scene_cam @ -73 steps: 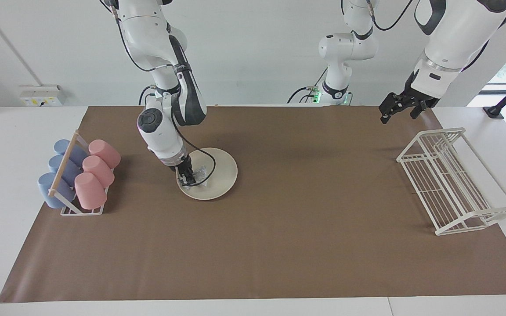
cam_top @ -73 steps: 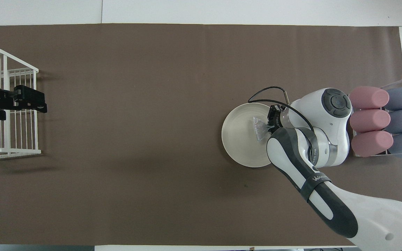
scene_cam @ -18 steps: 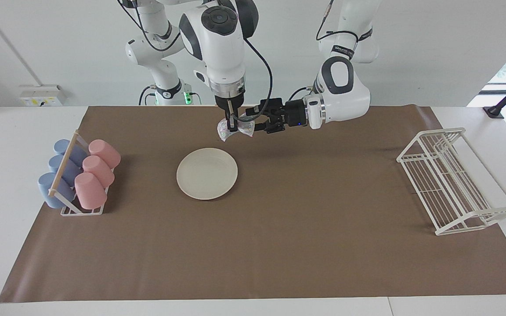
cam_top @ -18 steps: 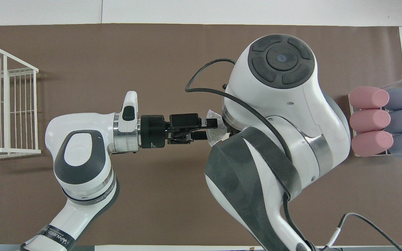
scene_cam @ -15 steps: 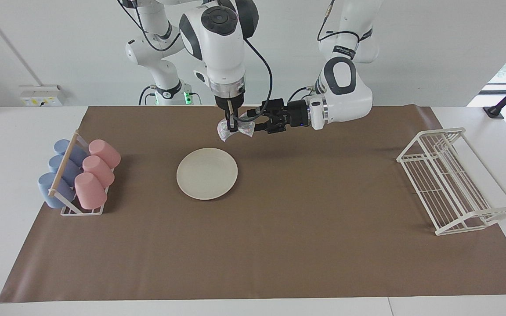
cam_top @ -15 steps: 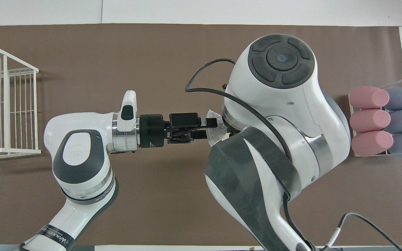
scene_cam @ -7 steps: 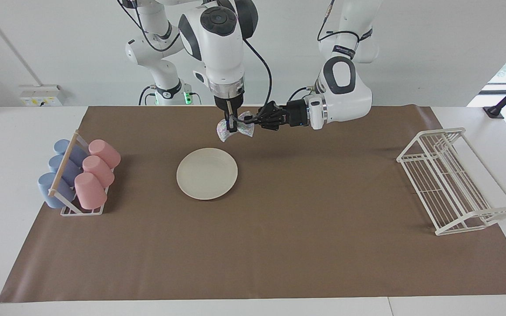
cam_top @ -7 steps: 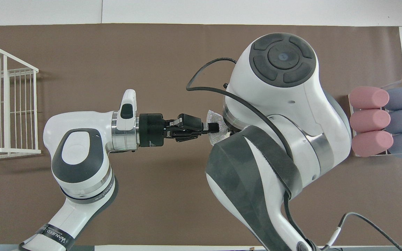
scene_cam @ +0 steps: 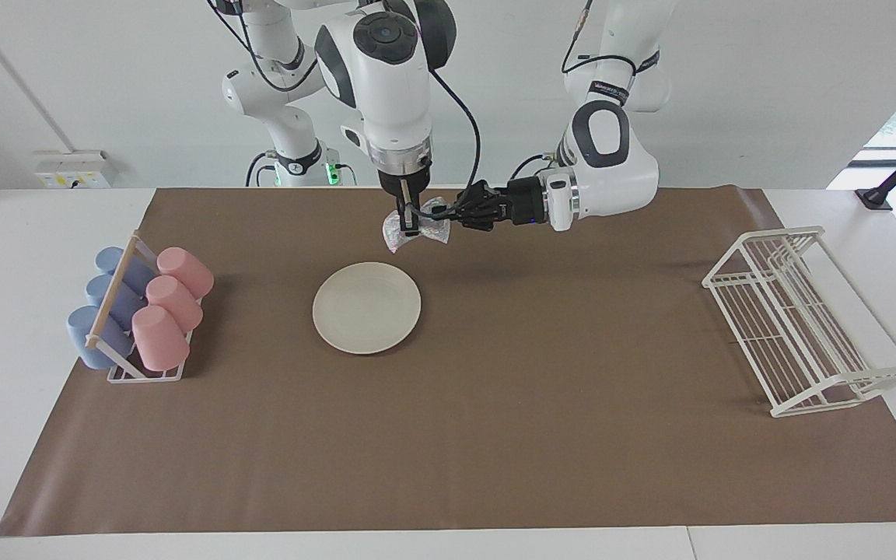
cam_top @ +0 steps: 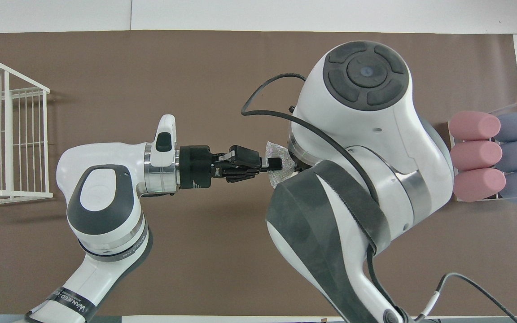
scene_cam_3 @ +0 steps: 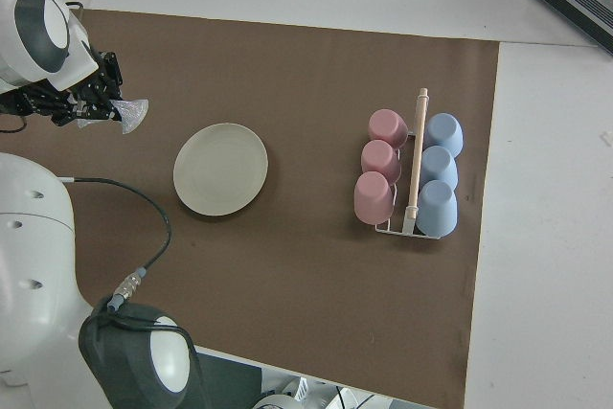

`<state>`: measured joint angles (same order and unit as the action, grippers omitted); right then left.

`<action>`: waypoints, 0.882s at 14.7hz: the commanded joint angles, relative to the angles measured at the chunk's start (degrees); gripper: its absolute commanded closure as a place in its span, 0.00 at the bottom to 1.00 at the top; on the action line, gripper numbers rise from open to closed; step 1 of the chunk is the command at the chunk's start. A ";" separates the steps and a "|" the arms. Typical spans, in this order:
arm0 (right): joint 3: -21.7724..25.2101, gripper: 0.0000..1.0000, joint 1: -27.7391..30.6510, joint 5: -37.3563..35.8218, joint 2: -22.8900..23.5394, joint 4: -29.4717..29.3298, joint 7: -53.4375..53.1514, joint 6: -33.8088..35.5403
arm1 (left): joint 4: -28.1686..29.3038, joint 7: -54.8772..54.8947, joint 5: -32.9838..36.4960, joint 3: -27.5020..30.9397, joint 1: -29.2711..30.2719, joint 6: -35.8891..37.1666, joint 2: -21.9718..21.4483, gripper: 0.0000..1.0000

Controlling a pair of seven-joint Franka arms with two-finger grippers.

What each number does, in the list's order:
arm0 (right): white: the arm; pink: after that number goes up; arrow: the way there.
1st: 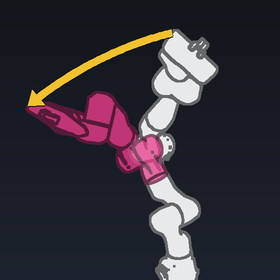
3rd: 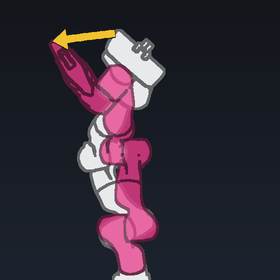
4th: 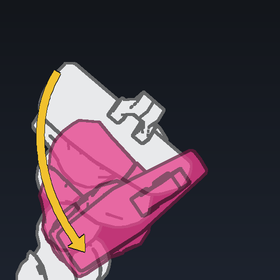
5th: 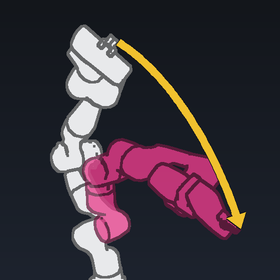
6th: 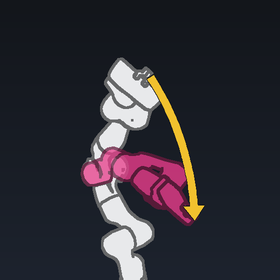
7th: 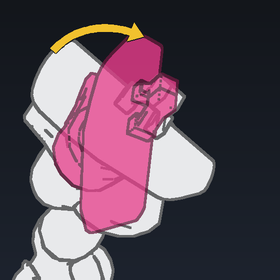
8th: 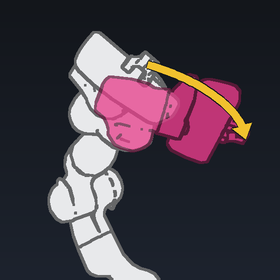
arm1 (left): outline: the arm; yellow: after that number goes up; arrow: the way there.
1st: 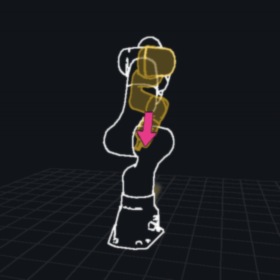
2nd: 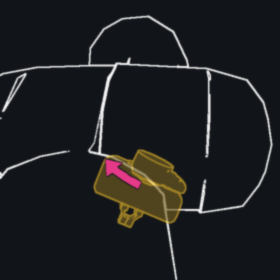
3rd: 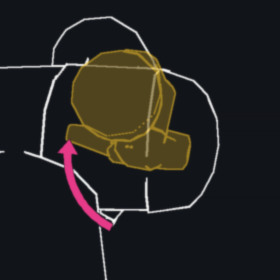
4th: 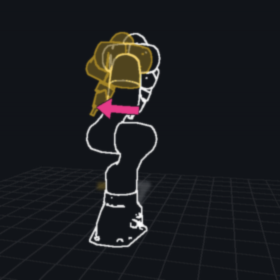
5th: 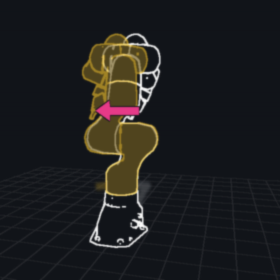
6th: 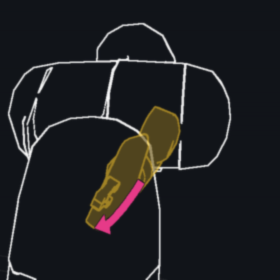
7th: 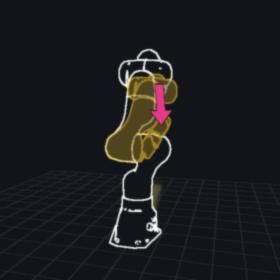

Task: Wipe plate with sponge
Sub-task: 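Grasp the sponge with the left gripper while the right gripper releases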

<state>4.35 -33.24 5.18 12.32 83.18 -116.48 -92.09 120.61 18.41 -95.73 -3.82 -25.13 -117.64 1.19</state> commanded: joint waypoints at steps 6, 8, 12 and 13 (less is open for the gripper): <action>0.13 0.00 6.34 -1.49 -0.63 -0.75 19.67 2.18 | -0.99 -6.17 9.91 0.74 0.87 -0.75 0.13 1.00; 0.22 0.00 9.58 -1.49 -1.68 -0.39 29.68 2.53 | -2.65 -11.26 18.35 0.74 3.84 -0.49 -0.14 1.00; 0.22 0.00 16.52 -1.49 -4.31 3.29 53.75 3.68 | -5.55 -20.75 33.98 0.74 5.96 -0.93 -0.23 1.00; 0.22 0.00 18.20 -1.58 -4.75 4.17 59.03 3.68 | -6.95 -23.91 39.08 0.74 6.58 -0.84 -0.14 1.00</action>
<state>5.25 -17.91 4.99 9.85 83.76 -66.74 -88.26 115.87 -0.05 -63.97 -2.67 -19.60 -118.19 1.22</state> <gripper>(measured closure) 0.000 0.952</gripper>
